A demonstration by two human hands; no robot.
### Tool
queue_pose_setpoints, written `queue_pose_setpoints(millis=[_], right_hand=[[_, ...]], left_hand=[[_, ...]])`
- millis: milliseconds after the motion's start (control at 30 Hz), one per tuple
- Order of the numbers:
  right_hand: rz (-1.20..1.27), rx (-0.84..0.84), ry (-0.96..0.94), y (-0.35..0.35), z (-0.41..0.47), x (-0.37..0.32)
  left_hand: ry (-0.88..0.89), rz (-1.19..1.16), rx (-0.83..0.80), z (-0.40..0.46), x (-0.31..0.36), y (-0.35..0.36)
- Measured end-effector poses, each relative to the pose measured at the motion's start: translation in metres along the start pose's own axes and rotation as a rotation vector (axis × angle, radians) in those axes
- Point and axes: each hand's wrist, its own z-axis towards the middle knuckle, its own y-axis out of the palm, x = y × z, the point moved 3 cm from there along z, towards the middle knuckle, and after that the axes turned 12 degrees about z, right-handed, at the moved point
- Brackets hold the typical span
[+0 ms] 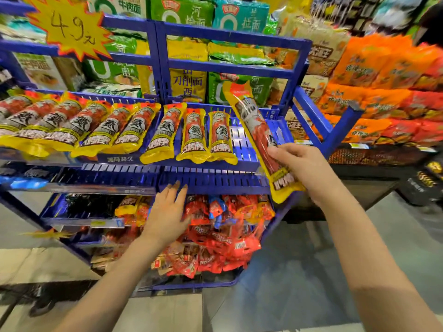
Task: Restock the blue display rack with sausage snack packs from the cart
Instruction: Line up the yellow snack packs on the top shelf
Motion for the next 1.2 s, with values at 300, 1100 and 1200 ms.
queue_pose_setpoints(millis=[300, 1100, 1200], right_hand=[[0.006, 0.169, 0.160, 0.036, 0.076, 0.002], [-0.156, 0.106, 0.318, 0.038, 0.072, 0.015], [-0.154, 0.128, 0.288, 0.035, 0.070, 0.014]], left_hand=[[-0.031, 0.075, 0.160, 0.004, -0.003, 0.010], [-0.042, -0.040, 0.067, 0.003, -0.005, 0.013], [-0.045, -0.050, 0.011, 0.003, -0.005, 0.009]])
